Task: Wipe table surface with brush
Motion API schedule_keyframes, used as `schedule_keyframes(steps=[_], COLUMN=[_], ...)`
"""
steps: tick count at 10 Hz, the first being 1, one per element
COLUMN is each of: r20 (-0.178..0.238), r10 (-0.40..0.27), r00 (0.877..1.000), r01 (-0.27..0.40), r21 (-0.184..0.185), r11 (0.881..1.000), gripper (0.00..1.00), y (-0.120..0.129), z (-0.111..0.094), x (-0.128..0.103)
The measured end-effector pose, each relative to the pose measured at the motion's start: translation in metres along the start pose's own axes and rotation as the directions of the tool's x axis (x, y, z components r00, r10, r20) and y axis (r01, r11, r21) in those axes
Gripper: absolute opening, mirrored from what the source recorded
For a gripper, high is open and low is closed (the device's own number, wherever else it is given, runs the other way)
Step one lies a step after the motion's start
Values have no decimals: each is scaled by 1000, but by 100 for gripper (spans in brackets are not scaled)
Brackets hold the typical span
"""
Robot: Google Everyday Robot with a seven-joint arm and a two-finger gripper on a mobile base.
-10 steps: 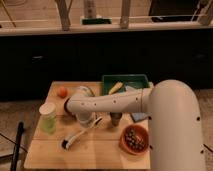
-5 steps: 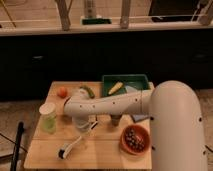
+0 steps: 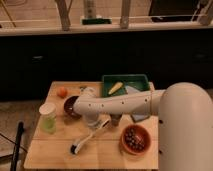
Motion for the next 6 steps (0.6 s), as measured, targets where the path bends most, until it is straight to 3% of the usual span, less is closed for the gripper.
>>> schedule_keyframes(steps=[2, 6], r20=[-15, 57], r10=[13, -62], r00=[1000, 996], r01=[-13, 58], r21=[29, 84], r11=[999, 995], gripper=[0, 0], y=[-21, -53], z=[0, 1], x=[4, -39])
